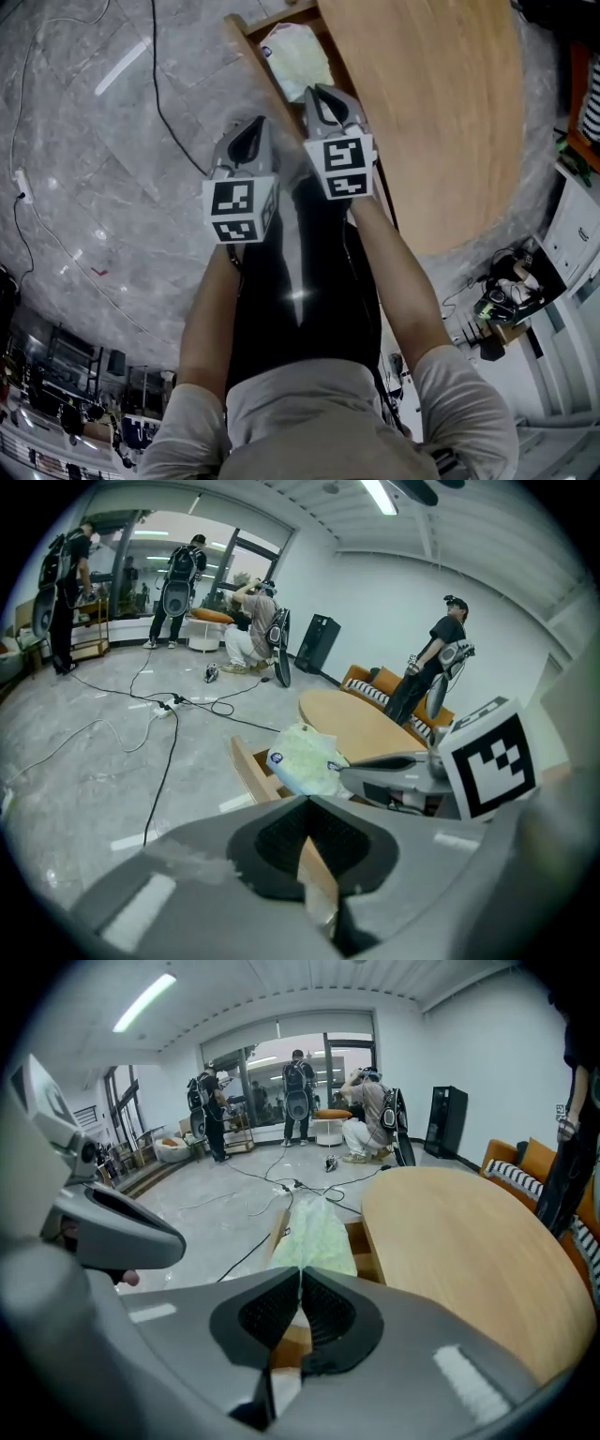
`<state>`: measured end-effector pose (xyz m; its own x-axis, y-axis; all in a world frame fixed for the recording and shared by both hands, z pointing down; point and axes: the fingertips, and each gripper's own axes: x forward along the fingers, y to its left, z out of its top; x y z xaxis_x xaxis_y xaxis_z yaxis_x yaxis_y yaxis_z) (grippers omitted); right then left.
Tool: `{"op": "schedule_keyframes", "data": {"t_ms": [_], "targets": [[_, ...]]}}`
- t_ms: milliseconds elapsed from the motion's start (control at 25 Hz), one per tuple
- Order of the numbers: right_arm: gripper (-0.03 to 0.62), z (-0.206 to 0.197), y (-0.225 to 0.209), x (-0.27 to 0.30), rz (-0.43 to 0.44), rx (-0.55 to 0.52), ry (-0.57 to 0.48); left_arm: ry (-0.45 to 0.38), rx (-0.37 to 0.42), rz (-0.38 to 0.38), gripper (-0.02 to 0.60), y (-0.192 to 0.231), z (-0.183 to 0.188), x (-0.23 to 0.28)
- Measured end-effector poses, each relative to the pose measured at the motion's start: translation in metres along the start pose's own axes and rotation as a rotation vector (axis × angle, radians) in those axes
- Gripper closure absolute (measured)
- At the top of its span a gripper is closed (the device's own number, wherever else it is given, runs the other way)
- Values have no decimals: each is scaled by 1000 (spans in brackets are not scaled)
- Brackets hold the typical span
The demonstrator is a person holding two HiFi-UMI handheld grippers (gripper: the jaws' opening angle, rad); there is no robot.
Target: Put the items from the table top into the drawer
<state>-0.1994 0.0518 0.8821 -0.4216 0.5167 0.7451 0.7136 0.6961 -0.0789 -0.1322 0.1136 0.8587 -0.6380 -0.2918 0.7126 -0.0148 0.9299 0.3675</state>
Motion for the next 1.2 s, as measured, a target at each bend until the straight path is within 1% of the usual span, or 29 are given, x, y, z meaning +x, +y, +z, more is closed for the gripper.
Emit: {"op": "schedule_keyframes", "data": {"t_ms": [200,480,640,800,1000,1040,1160,1200], "targets": [[582,-7,1,19,-7,-7,27,25,5,-7,561,9,-4,5],[582,-16,-4,45,-13,-40,82,40,-13,-5,561,29,-2,14],[580,-18,-5,58,-13,-25,104,38,-18,3,561,40,2,13],[580,-25,-4,64,-8,-23,132,40,-36,9,561,44,2,11],[576,-30,-1,67,5,-21,161,44,-34,5,561,39,2,9],[569,-31,-1,67,4,-13,168,45,-34,6,561,38,2,9],[491,-32,0,68,19,19,173,32,-58,9,561,36,5,6],[480,-32,1,68,28,26,171,22,-66,8,561,35,8,5]]}}
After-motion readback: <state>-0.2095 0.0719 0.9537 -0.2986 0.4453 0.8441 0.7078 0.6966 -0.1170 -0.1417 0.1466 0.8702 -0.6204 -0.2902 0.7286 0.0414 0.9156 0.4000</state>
